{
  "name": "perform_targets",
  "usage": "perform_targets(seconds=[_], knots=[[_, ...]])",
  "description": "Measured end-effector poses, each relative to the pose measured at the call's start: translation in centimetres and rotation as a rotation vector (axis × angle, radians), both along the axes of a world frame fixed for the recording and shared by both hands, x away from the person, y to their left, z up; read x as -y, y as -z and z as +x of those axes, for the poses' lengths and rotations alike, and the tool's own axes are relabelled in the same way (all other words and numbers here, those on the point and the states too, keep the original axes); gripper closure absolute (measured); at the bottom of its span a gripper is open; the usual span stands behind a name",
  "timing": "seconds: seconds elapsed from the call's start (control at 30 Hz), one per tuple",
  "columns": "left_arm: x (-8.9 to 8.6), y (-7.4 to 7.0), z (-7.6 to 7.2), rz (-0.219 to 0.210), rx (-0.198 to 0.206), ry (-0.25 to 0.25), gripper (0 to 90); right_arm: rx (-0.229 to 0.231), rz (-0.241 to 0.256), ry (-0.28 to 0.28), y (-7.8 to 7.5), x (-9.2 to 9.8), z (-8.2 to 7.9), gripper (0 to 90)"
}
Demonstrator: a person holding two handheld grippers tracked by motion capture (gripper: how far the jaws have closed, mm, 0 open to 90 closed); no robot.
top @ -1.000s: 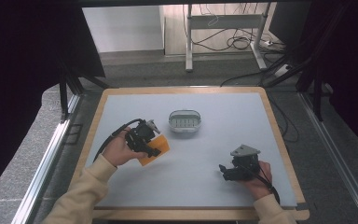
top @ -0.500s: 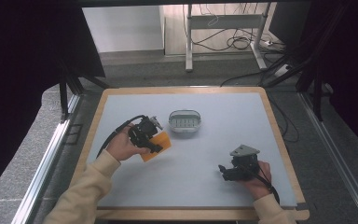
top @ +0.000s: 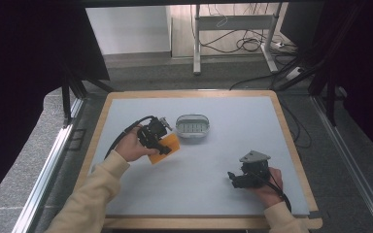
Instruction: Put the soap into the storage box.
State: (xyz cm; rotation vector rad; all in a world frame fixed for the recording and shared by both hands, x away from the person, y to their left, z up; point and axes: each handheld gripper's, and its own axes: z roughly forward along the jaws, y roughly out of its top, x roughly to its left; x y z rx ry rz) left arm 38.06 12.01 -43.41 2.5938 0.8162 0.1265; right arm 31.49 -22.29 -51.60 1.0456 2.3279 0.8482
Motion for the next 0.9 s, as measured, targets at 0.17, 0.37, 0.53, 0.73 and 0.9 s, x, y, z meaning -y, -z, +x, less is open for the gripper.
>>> perform_targets(seconds=[0.17,0.37,0.53,0.73,0.9], knots=[[0.1,0.1,0.6,0.001,0.004,-0.011,61.9,0.001,0.002,0.001,0.0,0.1,0.0,9.8],[0.3,0.0,1.4,0.008,0.004,-0.009,61.9,0.010,0.002,-0.002,-0.1,0.1,0.0,9.9],[0.9,-0.3,1.9,0.004,-0.003,-0.004,61.9,0.010,0.002,-0.004,-0.1,0.1,0.0,9.9],[1.3,-0.7,2.3,0.003,0.002,-0.002,61.9,0.008,0.003,-0.002,-0.1,0.2,0.0,9.8],[1.6,-0.9,2.5,0.004,-0.001,0.005,61.9,0.006,0.002,-0.005,-0.1,0.1,0.0,9.9]])
